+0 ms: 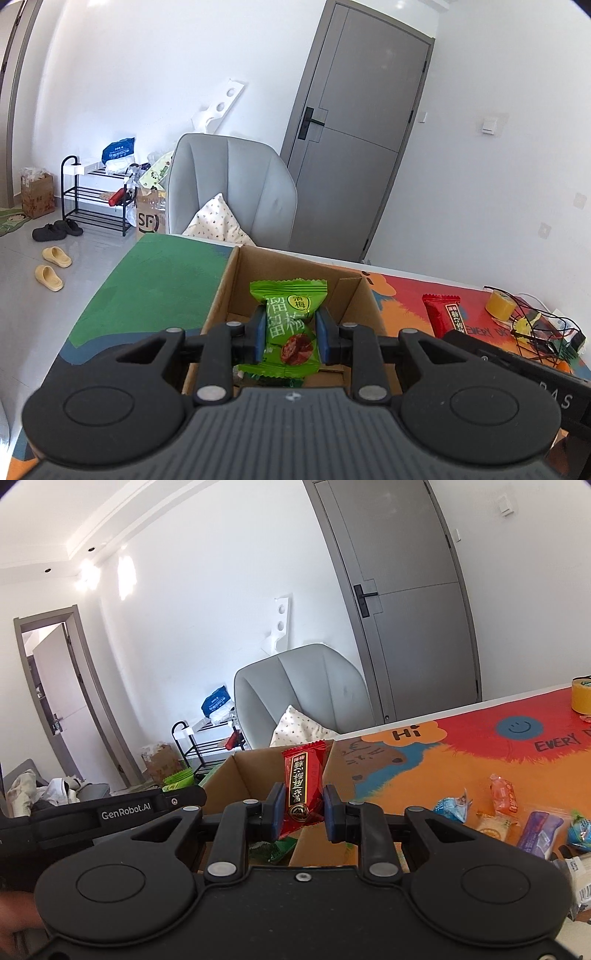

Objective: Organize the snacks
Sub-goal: 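Move both snacks into the cardboard box and release them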

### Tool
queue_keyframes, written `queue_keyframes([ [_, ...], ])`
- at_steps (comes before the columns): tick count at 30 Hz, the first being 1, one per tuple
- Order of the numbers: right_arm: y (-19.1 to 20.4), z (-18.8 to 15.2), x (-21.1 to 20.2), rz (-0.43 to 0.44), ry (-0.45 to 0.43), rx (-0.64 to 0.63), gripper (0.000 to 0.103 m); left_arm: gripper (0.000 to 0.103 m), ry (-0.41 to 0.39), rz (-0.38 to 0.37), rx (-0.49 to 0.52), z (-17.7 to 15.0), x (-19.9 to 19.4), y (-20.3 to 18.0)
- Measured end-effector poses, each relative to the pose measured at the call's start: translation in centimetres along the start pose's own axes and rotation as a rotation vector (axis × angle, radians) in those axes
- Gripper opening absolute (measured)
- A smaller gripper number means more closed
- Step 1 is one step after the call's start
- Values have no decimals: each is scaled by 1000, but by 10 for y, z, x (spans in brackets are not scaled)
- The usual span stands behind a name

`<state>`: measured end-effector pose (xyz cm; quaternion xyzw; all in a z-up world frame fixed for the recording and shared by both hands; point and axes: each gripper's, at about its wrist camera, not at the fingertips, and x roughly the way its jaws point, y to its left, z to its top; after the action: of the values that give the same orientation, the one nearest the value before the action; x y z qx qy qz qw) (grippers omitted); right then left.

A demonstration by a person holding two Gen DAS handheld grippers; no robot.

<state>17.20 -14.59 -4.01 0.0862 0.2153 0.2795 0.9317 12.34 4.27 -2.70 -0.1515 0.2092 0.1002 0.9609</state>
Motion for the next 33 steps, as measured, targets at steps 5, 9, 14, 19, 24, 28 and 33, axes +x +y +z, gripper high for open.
queue_keyframes([
  [5, 7, 0, 13, 13, 13, -11, 23, 30, 20, 15, -12, -1, 7, 9],
  [9, 11, 0, 22, 20, 25, -16, 23, 37, 15, 26, -11, 0, 6, 16],
  [14, 16, -1, 29, 28, 38, -15, 23, 49, -5, 56, -33, 2, -2, 25],
  [19, 24, -1, 33, 36, 43, -15, 23, 73, -30, 84, -62, 3, -11, 36],
  [24, 33, 1, 35, 19, 22, -46, 51, 82, -53, 112, -73, 4, -18, 40],
  [28, 34, 4, 27, 0, 7, -41, 63, 89, -54, 114, -96, 4, -21, 44],
  [33, 21, 5, 15, -46, 15, -6, 63, 93, -50, 108, -93, 4, -24, 39],
])
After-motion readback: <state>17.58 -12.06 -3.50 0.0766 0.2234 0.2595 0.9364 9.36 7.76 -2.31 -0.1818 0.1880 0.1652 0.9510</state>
